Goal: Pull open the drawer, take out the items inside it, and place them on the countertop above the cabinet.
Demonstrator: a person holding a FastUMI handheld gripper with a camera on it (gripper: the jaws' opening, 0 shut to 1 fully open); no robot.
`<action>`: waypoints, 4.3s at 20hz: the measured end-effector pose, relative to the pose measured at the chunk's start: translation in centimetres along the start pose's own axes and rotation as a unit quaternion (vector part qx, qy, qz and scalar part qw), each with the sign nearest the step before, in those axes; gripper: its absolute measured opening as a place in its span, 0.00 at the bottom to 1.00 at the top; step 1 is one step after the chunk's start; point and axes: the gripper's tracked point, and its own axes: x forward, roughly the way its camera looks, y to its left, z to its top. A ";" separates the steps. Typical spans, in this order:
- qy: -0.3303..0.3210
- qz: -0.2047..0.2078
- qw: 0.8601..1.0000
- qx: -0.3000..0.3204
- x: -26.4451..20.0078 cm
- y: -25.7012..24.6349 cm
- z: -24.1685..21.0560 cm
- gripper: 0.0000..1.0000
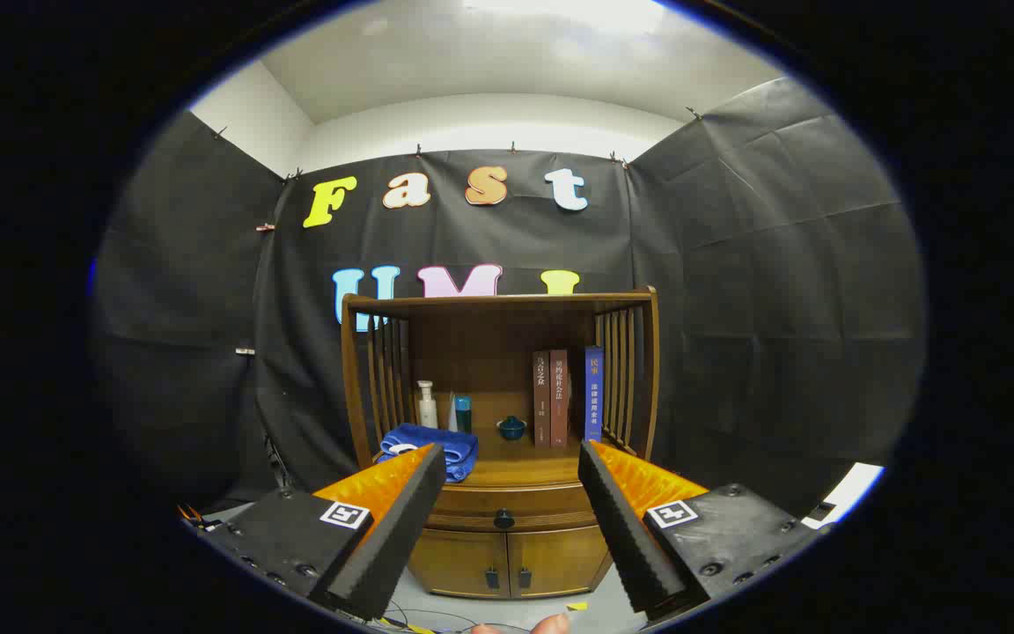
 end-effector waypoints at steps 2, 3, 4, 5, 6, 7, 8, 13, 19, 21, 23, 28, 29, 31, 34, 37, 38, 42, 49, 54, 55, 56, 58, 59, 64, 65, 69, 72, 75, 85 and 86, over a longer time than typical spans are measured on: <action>0.000 0.002 1.000 -0.002 0.0 0.3 0.0 0.98; 0.000 0.003 1.000 -0.003 -0.1 0.4 -0.1 0.98; 0.001 0.003 1.000 -0.004 -0.1 0.3 -0.2 0.98; 0.002 0.003 1.000 -0.006 -0.1 0.4 -0.2 0.98; 0.002 0.004 1.000 -0.006 -0.1 0.5 -0.3 0.98; 0.002 0.005 1.000 -0.007 -0.2 0.7 -0.3 0.98; 0.002 0.006 1.000 -0.008 -0.2 0.7 -0.3 0.98; 0.000 0.006 1.000 -0.009 -0.3 0.6 -0.1 0.98; -0.008 0.005 1.000 0.002 0.2 0.4 -0.2 0.98; -0.015 0.004 1.000 0.008 1.2 0.3 -1.0 0.98; -0.025 0.015 1.000 0.009 2.9 1.2 -2.4 0.98; -0.020 0.014 1.000 -0.006 9.8 1.8 -8.2 0.99; -0.010 0.014 1.000 -0.009 11.4 2.1 -9.9 0.98; 0.012 0.011 1.000 -0.015 14.5 2.4 -13.8 0.99; 0.042 0.017 0.998 -0.035 17.9 2.9 -20.0 0.99; 0.074 0.015 0.996 -0.036 20.7 3.6 -25.7 0.99; 0.079 0.011 0.996 -0.030 21.5 3.8 -27.2 0.99; 0.109 0.003 0.994 -0.021 24.0 3.2 -32.0 0.99; 0.149 0.002 0.989 0.017 27.9 3.5 -36.8 0.59; 0.138 0.013 0.990 -0.007 27.5 3.5 -36.5 0.41; 0.141 0.014 0.990 -0.014 27.6 3.4 -36.6 0.34; 0.146 0.012 0.989 -0.019 27.4 3.3 -36.8 0.34; 0.147 0.008 0.989 -0.009 26.5 3.3 -36.5 0.34; 0.147 0.006 0.989 -0.003 25.8 3.4 -36.5 0.34; 0.146 0.004 0.989 0.000 20.6 3.1 -35.9 0.34; 0.146 0.003 0.989 0.004 19.6 3.0 -35.7 0.34; 0.146 0.003 0.989 0.009 16.2 2.7 -35.3 0.33; 0.147 0.002 0.989 0.013 13.3 2.4 -35.1 0.33; 0.161 0.006 0.987 0.016 11.1 2.3 -35.7 0.33; 0.157 0.012 0.988 0.003 9.2 2.1 -35.9 0.33; 0.157 0.014 0.988 0.005 9.2 2.2 -35.8 0.35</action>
